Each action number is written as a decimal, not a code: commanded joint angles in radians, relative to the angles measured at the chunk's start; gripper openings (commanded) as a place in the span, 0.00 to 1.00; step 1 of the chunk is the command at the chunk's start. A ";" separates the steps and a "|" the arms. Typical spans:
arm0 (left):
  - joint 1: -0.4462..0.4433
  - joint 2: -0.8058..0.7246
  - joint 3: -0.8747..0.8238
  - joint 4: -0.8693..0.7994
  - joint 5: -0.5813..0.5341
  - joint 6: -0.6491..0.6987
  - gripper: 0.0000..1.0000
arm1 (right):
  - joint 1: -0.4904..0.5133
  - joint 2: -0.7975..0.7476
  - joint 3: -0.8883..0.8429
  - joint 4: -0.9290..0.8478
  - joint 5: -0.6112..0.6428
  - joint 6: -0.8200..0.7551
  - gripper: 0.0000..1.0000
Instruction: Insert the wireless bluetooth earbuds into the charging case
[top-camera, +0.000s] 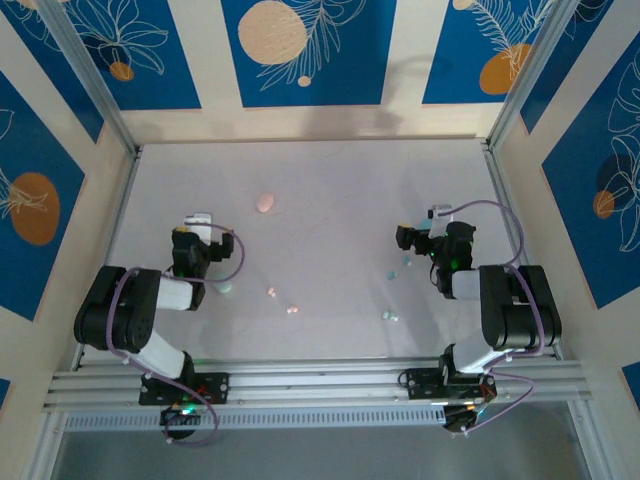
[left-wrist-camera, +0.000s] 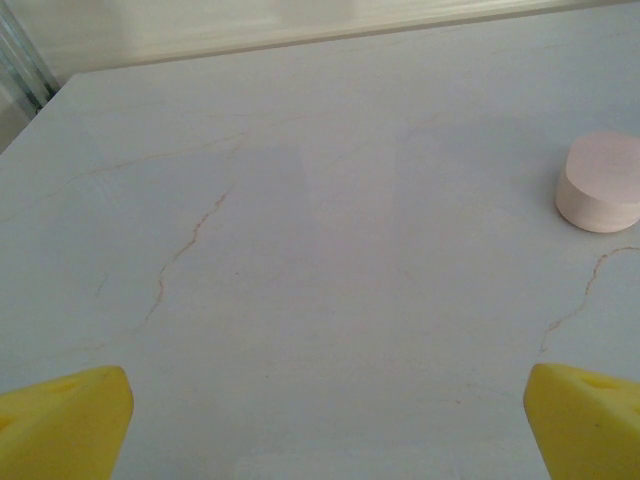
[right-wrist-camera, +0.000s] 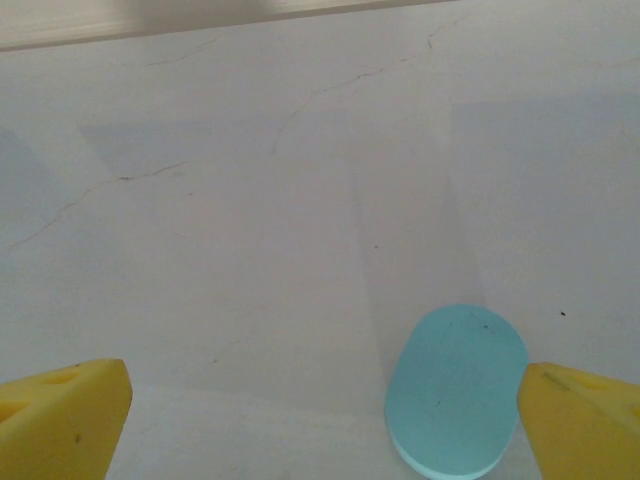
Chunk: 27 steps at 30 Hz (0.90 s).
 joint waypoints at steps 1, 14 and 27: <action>0.010 -0.005 0.017 -0.003 0.014 0.006 1.00 | -0.004 -0.001 0.027 0.006 -0.022 0.008 0.99; 0.010 -0.089 -0.038 0.025 -0.006 -0.003 1.00 | -0.003 -0.018 0.036 -0.020 0.002 0.014 0.99; 0.011 -0.369 0.361 -1.075 -0.184 -0.455 1.00 | -0.126 -0.037 0.541 -0.993 -0.061 0.328 0.99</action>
